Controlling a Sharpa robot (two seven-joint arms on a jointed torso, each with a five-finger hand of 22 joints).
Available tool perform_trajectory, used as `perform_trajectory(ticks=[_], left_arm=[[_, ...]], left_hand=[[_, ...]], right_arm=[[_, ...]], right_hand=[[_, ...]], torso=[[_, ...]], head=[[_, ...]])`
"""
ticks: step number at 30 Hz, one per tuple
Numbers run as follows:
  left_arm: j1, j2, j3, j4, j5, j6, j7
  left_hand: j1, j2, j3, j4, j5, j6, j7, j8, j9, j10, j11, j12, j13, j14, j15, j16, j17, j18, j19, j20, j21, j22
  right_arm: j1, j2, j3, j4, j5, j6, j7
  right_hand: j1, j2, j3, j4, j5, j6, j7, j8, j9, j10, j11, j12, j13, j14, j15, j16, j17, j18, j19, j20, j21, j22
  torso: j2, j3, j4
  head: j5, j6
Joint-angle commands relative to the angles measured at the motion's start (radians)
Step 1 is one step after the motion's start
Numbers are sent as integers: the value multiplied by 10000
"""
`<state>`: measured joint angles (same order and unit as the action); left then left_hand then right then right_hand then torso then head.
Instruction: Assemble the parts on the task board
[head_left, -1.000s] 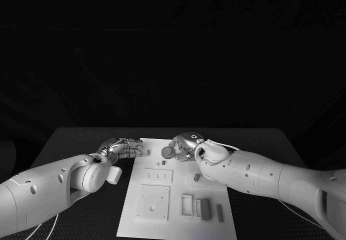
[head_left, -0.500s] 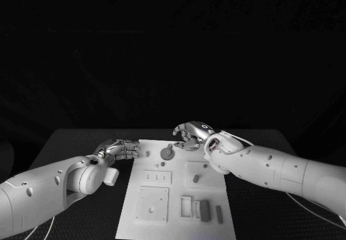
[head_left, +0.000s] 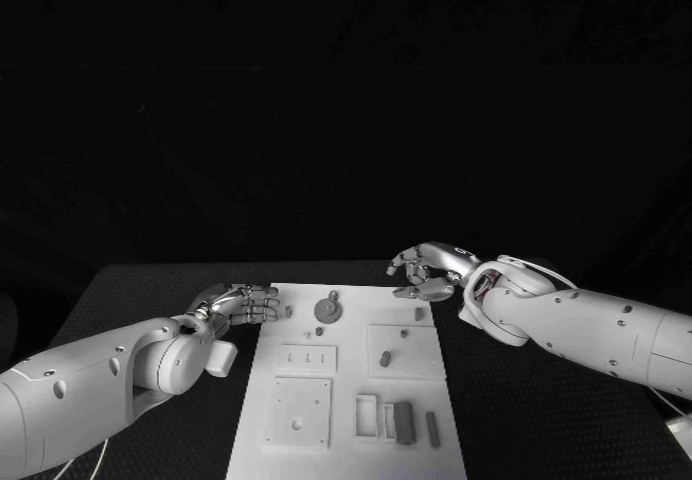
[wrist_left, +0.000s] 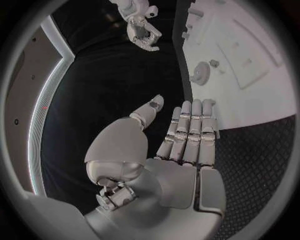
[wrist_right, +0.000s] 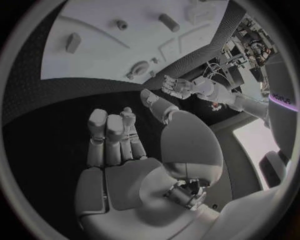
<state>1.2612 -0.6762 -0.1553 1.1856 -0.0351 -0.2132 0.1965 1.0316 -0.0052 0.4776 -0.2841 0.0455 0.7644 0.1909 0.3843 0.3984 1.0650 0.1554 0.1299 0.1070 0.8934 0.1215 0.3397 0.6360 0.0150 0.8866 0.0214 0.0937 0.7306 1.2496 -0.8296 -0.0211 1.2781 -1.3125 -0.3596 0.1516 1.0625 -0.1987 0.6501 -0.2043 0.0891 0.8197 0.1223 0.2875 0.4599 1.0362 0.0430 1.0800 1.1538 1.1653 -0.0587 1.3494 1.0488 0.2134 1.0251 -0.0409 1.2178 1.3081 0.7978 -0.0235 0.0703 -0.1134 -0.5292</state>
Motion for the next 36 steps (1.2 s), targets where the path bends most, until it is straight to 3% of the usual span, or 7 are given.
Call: perform_trajectory(ticks=[1,7,12,18,21,36], left_arm=[[-38,-4,12,17,-77,322,167],[-77,-32,12,17,-78,360,157],[-78,-39,12,43,-80,427,144],[-82,-33,12,47,-114,468,165],[-96,-23,12,41,-119,488,162],[-150,-27,12,34,-138,562,165]], left_hand=[[8,71,-34,8,39,64,-19,66,11,56,0,55,15,51,19,-47,17,32,61,12,-42,9],[0,64,-40,7,39,57,-17,57,7,52,5,48,14,43,24,-58,20,32,58,16,-48,11],[-10,60,-47,8,39,49,-16,48,4,44,10,38,13,37,29,-68,24,32,54,20,-54,12],[-20,57,-52,11,39,47,-14,44,2,42,13,34,12,37,33,-72,28,33,52,23,-58,13],[-22,58,-54,12,39,46,-14,42,2,42,13,32,12,36,33,-74,29,33,51,24,-60,13],[-33,66,-57,16,39,42,-12,33,-1,39,16,22,12,33,36,-85,37,36,49,28,-68,16]], right_arm=[[-218,-217,-9,-96,236,460,349],[-493,-427,-11,-400,253,353,248],[-729,-552,-13,-641,528,209,280],[-948,-365,-12,-959,526,-35,166],[-997,-242,-12,-1095,526,-62,127],[-1393,525,-8,-2170,461,-161,47]], right_hand=[[77,38,-19,-80,50,391,356,56,-1,-65,27,62,-13,-64,-15,-16,-5,484,-79,27,-38,166],[50,-51,-25,-113,51,326,377,15,-27,-97,46,58,-27,-94,-1,-25,-11,484,-102,56,-48,161],[-5,-227,29,-86,58,11,487,-166,-125,-274,153,10,-66,-259,100,-91,-32,484,-206,133,-134,133],[-40,-329,54,-32,51,-180,558,-262,-182,-399,222,1,-90,-387,165,-112,-34,484,-286,203,-193,123],[-55,-345,53,-13,50,-204,566,-273,-189,-406,230,5,-96,-395,174,-110,-35,484,-291,213,-198,121],[-90,-255,68,95,49,-213,585,-262,-197,-388,249,64,-113,-377,194,-67,-33,484,-257,237,-184,122]], torso=[[-15,19,-28],[-5,13,-30],[3,4,-16],[-7,2,-17],[-11,-7,6],[-18,-28,-12]], head=[[-38,-4],[-80,-5],[-129,-41],[-125,-80],[-135,-107],[-137,-189]])
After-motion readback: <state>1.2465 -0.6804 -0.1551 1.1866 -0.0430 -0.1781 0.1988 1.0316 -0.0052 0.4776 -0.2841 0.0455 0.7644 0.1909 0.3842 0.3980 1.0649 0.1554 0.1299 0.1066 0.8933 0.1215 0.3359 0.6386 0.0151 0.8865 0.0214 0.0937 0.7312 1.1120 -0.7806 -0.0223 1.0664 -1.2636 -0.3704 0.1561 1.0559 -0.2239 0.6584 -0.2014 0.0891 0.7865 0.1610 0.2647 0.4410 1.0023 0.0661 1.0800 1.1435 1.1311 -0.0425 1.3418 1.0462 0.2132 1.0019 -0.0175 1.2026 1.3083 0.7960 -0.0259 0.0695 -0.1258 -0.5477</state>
